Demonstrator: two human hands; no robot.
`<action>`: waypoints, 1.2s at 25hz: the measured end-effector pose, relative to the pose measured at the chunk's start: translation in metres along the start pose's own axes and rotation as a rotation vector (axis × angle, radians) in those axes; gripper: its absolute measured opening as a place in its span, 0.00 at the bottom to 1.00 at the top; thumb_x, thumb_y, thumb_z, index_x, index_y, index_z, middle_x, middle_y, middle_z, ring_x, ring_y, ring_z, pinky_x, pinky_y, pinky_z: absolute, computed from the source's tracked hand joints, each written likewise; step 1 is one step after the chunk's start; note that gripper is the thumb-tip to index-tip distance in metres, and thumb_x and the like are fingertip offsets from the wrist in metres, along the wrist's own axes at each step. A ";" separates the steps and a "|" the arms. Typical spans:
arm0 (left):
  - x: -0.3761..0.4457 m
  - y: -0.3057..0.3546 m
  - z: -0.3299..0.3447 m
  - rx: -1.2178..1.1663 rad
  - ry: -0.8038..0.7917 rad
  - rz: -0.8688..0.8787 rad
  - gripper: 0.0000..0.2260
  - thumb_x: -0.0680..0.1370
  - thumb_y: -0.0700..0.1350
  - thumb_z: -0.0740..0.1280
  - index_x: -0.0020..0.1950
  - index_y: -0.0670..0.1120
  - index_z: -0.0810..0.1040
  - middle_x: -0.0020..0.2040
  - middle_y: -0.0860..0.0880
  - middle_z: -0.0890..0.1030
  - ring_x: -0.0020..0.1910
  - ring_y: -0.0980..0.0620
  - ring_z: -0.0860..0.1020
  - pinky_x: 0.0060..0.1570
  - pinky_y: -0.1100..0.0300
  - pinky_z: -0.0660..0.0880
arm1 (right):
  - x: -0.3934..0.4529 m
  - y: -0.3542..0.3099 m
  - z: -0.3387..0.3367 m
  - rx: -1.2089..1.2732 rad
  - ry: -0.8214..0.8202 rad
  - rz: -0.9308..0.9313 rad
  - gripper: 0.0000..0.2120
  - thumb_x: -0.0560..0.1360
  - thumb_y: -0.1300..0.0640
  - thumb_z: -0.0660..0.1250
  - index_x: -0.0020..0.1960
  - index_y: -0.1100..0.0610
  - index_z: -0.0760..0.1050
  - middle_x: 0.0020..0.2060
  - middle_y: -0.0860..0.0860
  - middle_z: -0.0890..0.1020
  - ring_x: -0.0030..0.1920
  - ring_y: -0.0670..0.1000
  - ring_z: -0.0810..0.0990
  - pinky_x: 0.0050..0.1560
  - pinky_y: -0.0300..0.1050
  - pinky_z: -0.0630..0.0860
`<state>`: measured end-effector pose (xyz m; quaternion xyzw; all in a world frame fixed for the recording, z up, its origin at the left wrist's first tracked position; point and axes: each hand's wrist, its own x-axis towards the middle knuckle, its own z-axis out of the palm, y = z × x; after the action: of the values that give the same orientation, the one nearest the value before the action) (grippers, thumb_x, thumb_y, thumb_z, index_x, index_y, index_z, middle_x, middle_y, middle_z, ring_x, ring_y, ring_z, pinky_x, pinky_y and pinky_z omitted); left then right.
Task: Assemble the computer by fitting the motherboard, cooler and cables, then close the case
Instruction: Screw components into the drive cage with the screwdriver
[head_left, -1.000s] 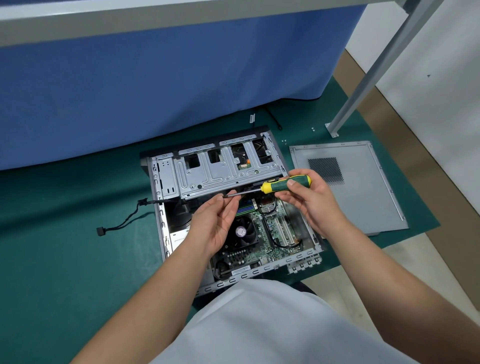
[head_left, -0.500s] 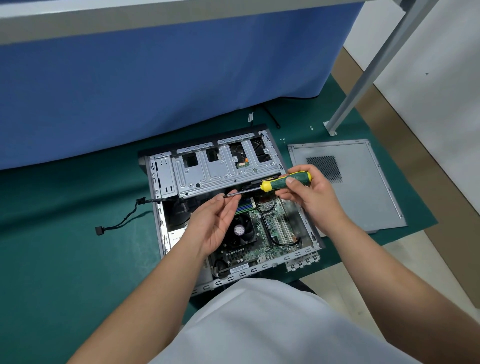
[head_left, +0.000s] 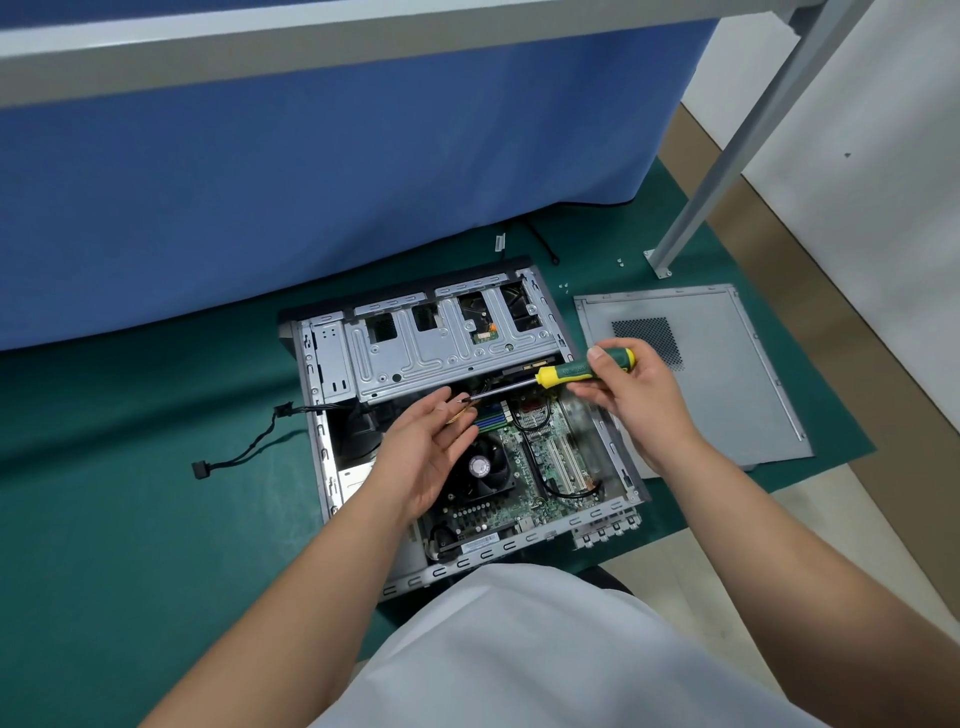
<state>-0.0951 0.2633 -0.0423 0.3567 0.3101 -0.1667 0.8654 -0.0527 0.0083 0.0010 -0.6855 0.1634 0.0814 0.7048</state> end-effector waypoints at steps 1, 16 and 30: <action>0.000 0.002 -0.001 0.063 0.020 0.032 0.12 0.85 0.35 0.61 0.67 0.41 0.77 0.61 0.42 0.84 0.59 0.44 0.84 0.60 0.50 0.81 | 0.001 -0.002 -0.004 0.009 0.003 -0.016 0.10 0.79 0.55 0.71 0.59 0.55 0.76 0.49 0.55 0.86 0.48 0.60 0.88 0.51 0.48 0.85; 0.004 -0.007 -0.050 2.003 0.264 0.835 0.25 0.85 0.57 0.57 0.81 0.50 0.64 0.83 0.49 0.59 0.83 0.48 0.55 0.81 0.48 0.50 | -0.025 -0.025 -0.042 -0.733 -0.239 -0.291 0.12 0.72 0.42 0.76 0.52 0.40 0.77 0.41 0.42 0.83 0.40 0.45 0.84 0.43 0.38 0.80; 0.003 -0.009 -0.044 2.027 0.336 0.879 0.21 0.82 0.53 0.57 0.71 0.47 0.77 0.81 0.47 0.65 0.81 0.46 0.60 0.80 0.45 0.54 | -0.045 0.016 -0.050 -1.123 -0.507 -0.354 0.21 0.73 0.28 0.60 0.60 0.38 0.69 0.41 0.40 0.79 0.40 0.42 0.79 0.40 0.42 0.78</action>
<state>-0.1157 0.2884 -0.0730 0.9940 -0.0091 0.0283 0.1051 -0.1060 -0.0359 0.0010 -0.9264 -0.1913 0.1966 0.2580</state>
